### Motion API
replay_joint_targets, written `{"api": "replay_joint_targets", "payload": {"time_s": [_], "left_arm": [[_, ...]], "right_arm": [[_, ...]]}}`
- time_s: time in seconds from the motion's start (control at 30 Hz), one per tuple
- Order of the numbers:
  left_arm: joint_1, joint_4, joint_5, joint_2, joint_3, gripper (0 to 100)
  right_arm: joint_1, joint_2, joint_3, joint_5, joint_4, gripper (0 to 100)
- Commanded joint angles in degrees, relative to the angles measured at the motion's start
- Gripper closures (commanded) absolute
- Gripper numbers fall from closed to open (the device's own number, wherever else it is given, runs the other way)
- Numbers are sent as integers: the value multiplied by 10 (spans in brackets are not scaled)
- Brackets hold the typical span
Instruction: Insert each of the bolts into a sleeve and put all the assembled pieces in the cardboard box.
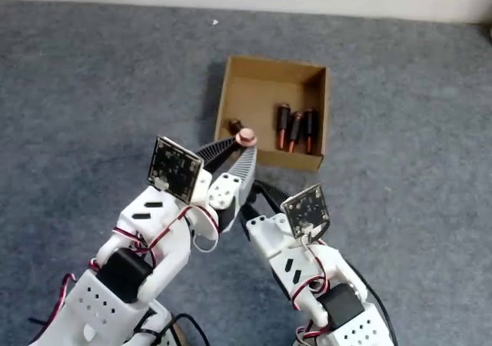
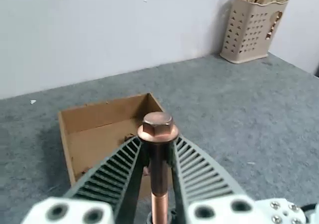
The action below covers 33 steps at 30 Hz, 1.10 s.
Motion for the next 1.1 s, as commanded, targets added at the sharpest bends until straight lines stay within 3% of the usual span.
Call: {"api": "replay_joint_targets", "payload": {"time_s": [0.0,0.17,0.83,1.07], "left_arm": [[27,-30,6,-7,10,994],[27,-88,6,-7,59,994],[-8,-87,10,-12,110,994],[-8,-86,8,-12,136,941]], "right_arm": [[-5,-13,29,6,-21,994],[-5,-13,27,6,-21,994],[0,-13,28,6,-19,994],[76,-13,25,2,-20,994]]}}
